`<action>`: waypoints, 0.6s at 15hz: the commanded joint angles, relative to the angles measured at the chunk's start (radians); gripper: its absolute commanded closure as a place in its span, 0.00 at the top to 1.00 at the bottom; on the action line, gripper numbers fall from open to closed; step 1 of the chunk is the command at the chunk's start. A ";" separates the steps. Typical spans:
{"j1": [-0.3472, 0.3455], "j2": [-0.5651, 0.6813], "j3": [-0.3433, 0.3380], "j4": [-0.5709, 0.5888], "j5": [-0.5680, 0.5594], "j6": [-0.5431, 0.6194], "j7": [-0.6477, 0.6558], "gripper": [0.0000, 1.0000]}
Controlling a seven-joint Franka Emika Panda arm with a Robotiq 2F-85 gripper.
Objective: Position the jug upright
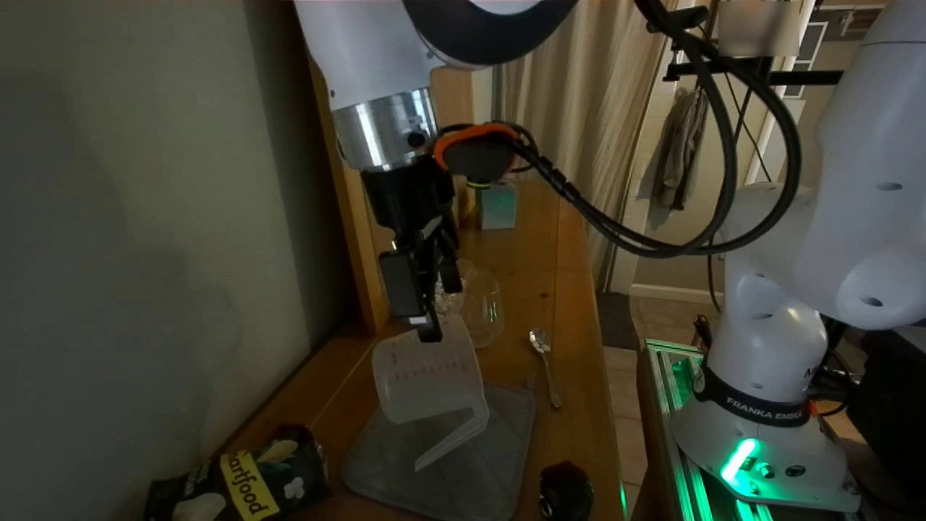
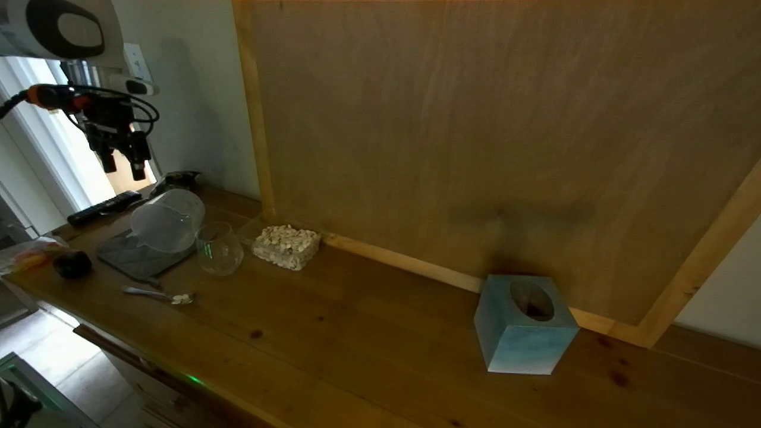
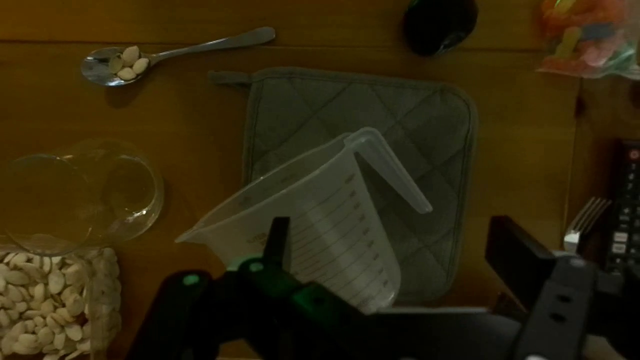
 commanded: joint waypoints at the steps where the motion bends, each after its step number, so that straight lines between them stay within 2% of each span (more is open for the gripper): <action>1: -0.042 -0.134 -0.031 -0.126 0.095 0.088 0.033 1.00; 9: -0.137 -0.301 -0.094 -0.370 0.250 0.271 0.105 1.00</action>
